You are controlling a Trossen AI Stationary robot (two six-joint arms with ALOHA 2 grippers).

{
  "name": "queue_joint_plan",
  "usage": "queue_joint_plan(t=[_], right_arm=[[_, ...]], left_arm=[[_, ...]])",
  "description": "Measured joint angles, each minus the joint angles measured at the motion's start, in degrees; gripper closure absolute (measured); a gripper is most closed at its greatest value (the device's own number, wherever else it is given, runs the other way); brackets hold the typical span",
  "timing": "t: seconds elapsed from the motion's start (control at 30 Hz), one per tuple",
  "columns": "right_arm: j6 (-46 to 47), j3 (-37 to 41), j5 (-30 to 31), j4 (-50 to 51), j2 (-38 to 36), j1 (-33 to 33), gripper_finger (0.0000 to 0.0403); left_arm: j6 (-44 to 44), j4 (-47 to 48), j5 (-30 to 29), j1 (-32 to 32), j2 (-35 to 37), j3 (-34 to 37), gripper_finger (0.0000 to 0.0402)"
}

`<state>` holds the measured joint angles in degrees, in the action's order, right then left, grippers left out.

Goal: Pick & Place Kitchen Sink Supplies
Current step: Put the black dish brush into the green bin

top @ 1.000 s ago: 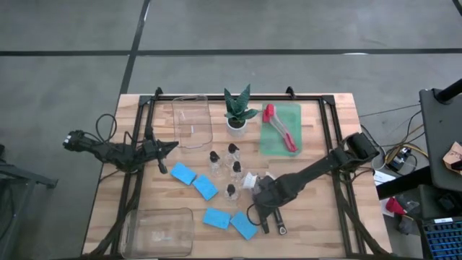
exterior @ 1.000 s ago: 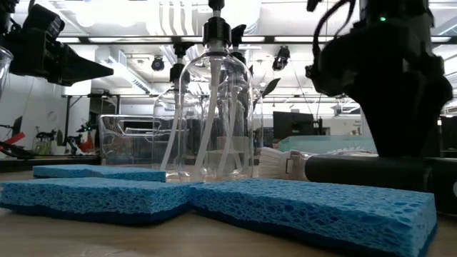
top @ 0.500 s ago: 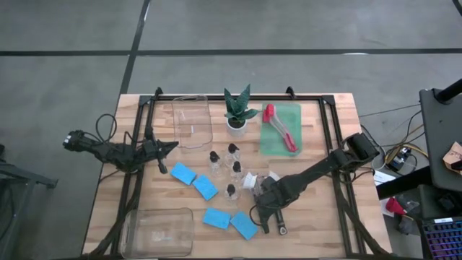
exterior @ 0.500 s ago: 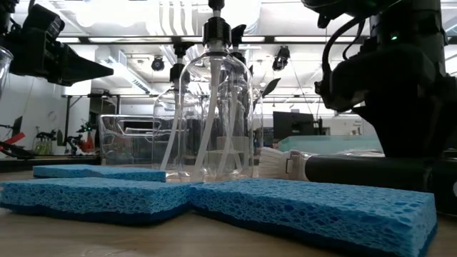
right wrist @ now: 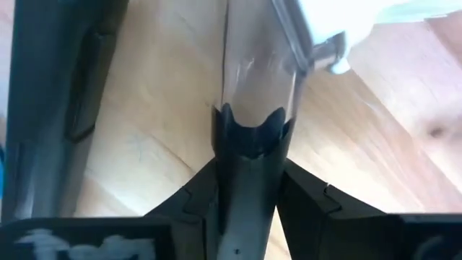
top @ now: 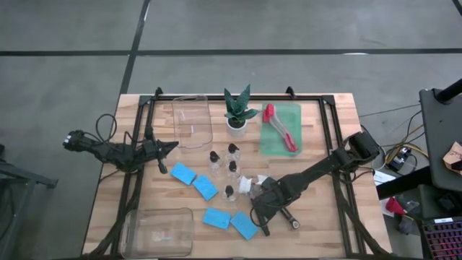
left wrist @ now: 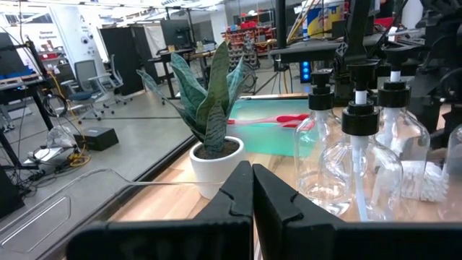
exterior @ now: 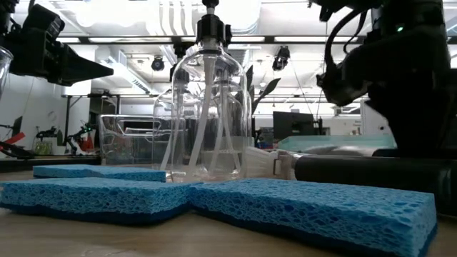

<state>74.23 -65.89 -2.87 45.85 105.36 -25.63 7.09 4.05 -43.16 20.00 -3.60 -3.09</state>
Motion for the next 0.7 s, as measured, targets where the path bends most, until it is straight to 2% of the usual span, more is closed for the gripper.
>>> queue_joint_plan(t=[0.37,0.5,0.7], right_arm=[[0.3,0.0,0.8,7.5,-8.1,0.4,0.0299],[-0.2,-0.1,3.8,10.4,-12.8,2.1,0.0299],[-5.7,-0.1,9.7,12.9,-20.3,6.8,0.0298]], left_arm=[[0.0,0.0,0.0,0.0,0.0,0.0,0.0401],[0.0,-0.1,0.0,0.0,0.0,0.0,0.0401],[0.0,-0.1,0.0,0.0,0.0,0.0,0.0401]])
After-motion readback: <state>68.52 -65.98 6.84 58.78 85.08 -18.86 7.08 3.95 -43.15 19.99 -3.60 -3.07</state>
